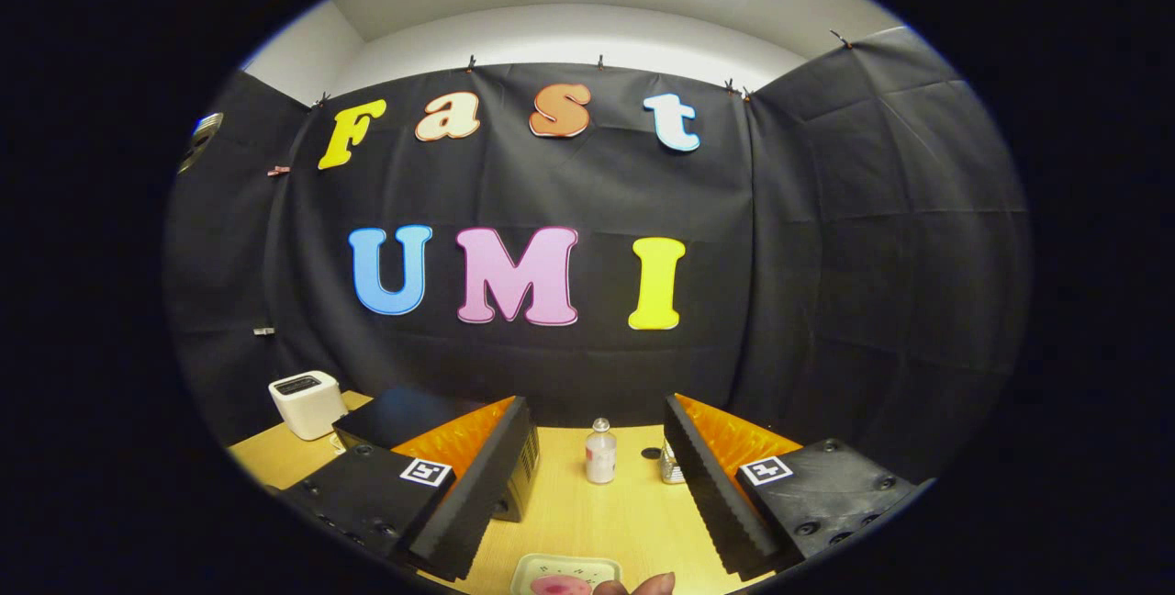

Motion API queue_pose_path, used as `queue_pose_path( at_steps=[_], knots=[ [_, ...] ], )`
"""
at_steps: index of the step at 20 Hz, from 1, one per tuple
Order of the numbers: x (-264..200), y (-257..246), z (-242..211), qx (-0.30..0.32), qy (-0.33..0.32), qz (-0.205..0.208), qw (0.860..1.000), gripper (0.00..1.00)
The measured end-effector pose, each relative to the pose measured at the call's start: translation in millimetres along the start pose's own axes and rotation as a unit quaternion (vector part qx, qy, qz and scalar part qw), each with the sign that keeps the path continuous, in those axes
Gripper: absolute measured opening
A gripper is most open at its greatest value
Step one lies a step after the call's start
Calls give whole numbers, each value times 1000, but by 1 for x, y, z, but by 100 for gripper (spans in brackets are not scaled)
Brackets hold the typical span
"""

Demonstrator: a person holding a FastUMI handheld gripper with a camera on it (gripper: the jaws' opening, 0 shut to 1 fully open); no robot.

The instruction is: Open the toaster oven, put the food inside, and close the toaster oven door.

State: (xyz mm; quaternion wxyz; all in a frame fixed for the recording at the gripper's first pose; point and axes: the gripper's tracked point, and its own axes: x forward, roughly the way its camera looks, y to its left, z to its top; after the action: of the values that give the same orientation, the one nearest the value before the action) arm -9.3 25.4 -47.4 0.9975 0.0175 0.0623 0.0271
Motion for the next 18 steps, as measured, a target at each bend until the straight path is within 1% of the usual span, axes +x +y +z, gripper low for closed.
queue_pose_path(
  at_steps=[3, 5, 7, 11, 15, 18],
  knots=[
    [-1, 3, -27, 1, 40, 7, 999, 98],
    [-2, 3, -52, 2, 79, 14, 997, 98],
    [-6, 10, -78, 13, 123, 31, 992, 98],
    [-11, 24, -123, 41, 197, 48, 978, 99],
    [1, 66, -129, 73, 207, 72, 973, 99],
    [17, 116, -126, 65, 194, 95, 974, 99]
  ],
)
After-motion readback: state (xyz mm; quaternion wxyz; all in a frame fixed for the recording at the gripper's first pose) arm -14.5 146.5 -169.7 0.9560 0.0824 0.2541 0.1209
